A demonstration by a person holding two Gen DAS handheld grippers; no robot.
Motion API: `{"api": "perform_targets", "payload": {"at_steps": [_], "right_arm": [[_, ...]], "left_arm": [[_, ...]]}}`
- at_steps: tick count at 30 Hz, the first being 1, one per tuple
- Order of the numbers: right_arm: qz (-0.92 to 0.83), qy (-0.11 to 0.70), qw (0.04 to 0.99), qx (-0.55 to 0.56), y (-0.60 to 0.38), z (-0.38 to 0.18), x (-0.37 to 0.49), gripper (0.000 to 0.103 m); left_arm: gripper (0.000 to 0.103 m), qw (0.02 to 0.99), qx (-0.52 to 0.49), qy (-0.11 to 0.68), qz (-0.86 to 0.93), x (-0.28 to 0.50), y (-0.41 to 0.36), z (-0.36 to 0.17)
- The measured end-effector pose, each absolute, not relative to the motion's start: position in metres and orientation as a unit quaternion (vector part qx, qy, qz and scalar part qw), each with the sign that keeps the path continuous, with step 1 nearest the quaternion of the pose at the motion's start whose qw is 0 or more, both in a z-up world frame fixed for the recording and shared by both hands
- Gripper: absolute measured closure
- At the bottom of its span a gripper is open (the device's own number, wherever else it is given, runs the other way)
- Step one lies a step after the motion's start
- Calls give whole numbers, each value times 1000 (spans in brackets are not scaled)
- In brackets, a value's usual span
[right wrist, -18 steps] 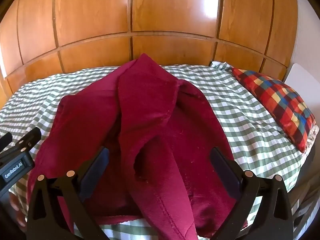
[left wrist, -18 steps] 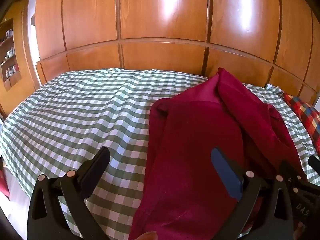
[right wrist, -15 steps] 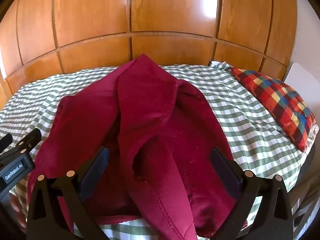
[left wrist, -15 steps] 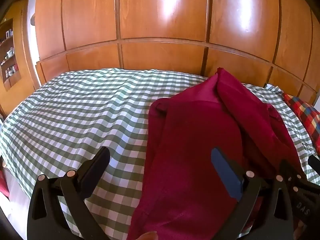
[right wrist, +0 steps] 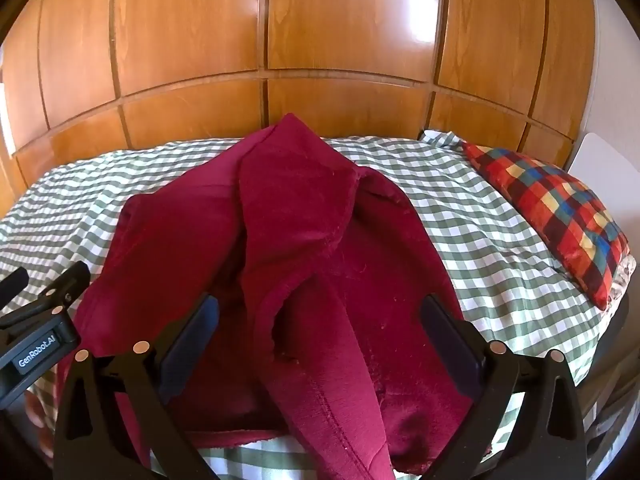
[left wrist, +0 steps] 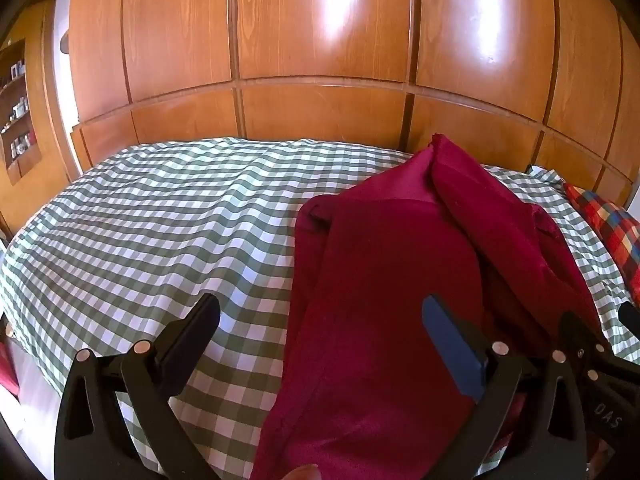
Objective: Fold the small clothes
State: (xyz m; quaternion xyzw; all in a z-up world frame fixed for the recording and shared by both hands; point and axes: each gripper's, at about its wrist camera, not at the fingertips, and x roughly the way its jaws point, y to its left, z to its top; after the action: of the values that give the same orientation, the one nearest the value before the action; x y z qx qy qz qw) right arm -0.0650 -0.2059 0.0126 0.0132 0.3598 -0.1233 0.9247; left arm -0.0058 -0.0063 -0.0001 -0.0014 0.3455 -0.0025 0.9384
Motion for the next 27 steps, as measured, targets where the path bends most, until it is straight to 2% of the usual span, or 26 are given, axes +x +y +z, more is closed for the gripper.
{"api": "perform_targets", "payload": {"at_steps": [27], "right_arm": [[-127,355,926,6,-206,14,-66,3]], "left_arm": [[2,937,0,350,-4,-9,-4,-3]]}}
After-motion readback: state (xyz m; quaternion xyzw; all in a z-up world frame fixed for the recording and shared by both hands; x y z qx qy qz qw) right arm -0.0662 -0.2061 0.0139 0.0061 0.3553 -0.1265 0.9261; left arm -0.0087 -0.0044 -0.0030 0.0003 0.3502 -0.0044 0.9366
